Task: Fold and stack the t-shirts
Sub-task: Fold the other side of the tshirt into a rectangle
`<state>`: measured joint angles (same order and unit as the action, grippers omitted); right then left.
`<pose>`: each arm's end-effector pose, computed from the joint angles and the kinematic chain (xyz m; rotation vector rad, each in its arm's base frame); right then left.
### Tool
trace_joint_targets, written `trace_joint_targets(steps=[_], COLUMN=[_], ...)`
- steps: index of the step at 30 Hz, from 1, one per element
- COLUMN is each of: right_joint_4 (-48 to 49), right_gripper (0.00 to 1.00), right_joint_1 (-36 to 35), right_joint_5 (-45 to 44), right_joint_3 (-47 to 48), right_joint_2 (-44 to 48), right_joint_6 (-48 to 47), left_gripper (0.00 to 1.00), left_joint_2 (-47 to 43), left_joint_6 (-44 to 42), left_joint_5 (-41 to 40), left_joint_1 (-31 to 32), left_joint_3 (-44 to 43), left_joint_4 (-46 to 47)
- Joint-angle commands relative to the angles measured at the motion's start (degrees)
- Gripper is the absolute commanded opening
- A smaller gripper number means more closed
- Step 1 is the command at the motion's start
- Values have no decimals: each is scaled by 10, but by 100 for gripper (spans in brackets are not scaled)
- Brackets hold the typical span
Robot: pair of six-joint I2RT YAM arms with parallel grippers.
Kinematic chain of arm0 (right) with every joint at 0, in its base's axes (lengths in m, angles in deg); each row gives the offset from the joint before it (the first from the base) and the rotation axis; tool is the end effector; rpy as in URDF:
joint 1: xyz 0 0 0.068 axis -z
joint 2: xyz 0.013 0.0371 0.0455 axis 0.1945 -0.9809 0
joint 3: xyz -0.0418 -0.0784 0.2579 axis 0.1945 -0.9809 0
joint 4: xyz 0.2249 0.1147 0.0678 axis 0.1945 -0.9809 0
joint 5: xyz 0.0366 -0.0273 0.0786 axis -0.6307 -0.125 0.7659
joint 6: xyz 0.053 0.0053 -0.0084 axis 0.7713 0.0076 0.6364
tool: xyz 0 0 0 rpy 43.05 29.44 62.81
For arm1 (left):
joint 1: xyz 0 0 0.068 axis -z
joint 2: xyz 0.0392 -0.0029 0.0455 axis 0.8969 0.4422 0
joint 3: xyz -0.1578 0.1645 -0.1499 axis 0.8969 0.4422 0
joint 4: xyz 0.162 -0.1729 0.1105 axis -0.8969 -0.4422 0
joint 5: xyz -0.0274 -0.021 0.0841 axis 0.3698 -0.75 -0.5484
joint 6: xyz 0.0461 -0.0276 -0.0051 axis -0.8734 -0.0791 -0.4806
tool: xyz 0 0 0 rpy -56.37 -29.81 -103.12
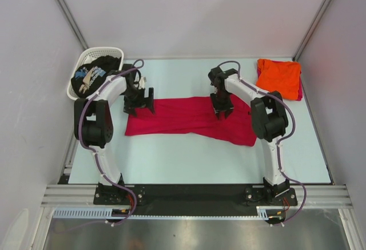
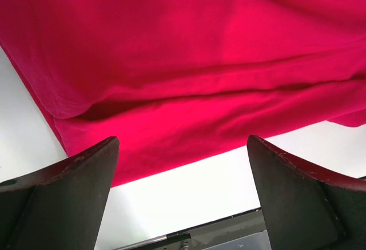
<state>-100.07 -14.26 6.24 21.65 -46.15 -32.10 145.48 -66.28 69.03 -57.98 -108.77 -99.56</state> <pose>0.3856 0.1823 0.1847 -0.3677 3.0183 -0.0035 0.3787 -0.0470 0.2065 0.0029 2.9625 -0.3945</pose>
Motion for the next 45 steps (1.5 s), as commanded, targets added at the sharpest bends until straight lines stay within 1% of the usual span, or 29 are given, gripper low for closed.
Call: trace_joint_targets(steps=[1, 2, 4, 5, 7, 9, 11, 15, 16, 21, 24, 26, 29, 30, 31, 33, 34, 37, 39, 40, 41, 45], right_joint_4=[9, 5, 4, 4, 4, 1, -2, -3, -3, -2, -2, -1, -2, -2, -3, -4, -4, -2, -2, -1, 0, 0], right_gripper=[36, 27, 25, 19, 15, 8, 0, 0, 0, 0, 0, 0, 0, 0, 0, 0, 0, 0, 0, 0, 0, 0], right_joint_1=[-5, -5, -6, -6, -6, -6, -5, -6, -6, -6, -5, -5, -5, -5, -5, -5, -5, -5, -5, -5, -5, -5], right_joint_5=[14, 13, 13, 14, 13, 13, 11, 12, 11, 8, 4, 3, 3, 1, 0, -2, -2, -2, -1, -1, 1, 3], right_joint_3=[23, 24, 23, 23, 27, 34, 38, 37, 36, 36, 36, 37, 35, 35, 33, 30, 26, 20, 17, 16, 16, 16], right_joint_2=[-23, -31, -32, -32, -29, -26, -25, -24, -24, -21, -18, -16, -13, -14, -13, -10, -9, -6, -6, -6, -4, -8], right_joint_6=[3, 3, 3, 2, 0, -2, -1, -1, -1, -3, -5, -6, -7, -7, -8, -8, -7, -5, -3, -4, -3, -3], left_gripper=[100, 100, 100, 100, 100, 100, 100, 100, 100, 100, 100, 100, 100, 91, 79, 10, 0, 0, 0, 0, 0, 0], left_joint_2=[14, 18, 23, 22, 14, 4, -6, -5, -2, 14, 29, 41, 81, 86, 86, 92, 95, 99, 93, 84, 78, 60], left_joint_6=[-14, -13, -14, -13, -12, -8, -7, -7, -6, -3, 0, -2, 6, 7, 5, 9, 16, 10, 7, 5, 3, 4], left_joint_5=[-3, -4, -7, -20, -61, -95, -110, -118, -133, -129, -140, -170, -174, -161, -132, -117, -116, -115, -137, -140, -167, -202], left_joint_1=[2, 2, 4, 5, 5, 5, 5, 5, 5, 5, 5, 5, 6, 5, 5, 5, 6, 7, 9, 9, 9, 9], left_joint_3=[-23, -24, -28, -29, -30, -28, -25, -19, -19, -10, -25, -49, -93, -109, -115, -143, -154, -171, -166, -162, -148, -106], left_joint_4=[-7, -8, -19, -22, -30, -31, -30, -32, -34, -29, -25, -31, -38, -35, -29, -33, -40, -52, -59, -61, -61, -58])
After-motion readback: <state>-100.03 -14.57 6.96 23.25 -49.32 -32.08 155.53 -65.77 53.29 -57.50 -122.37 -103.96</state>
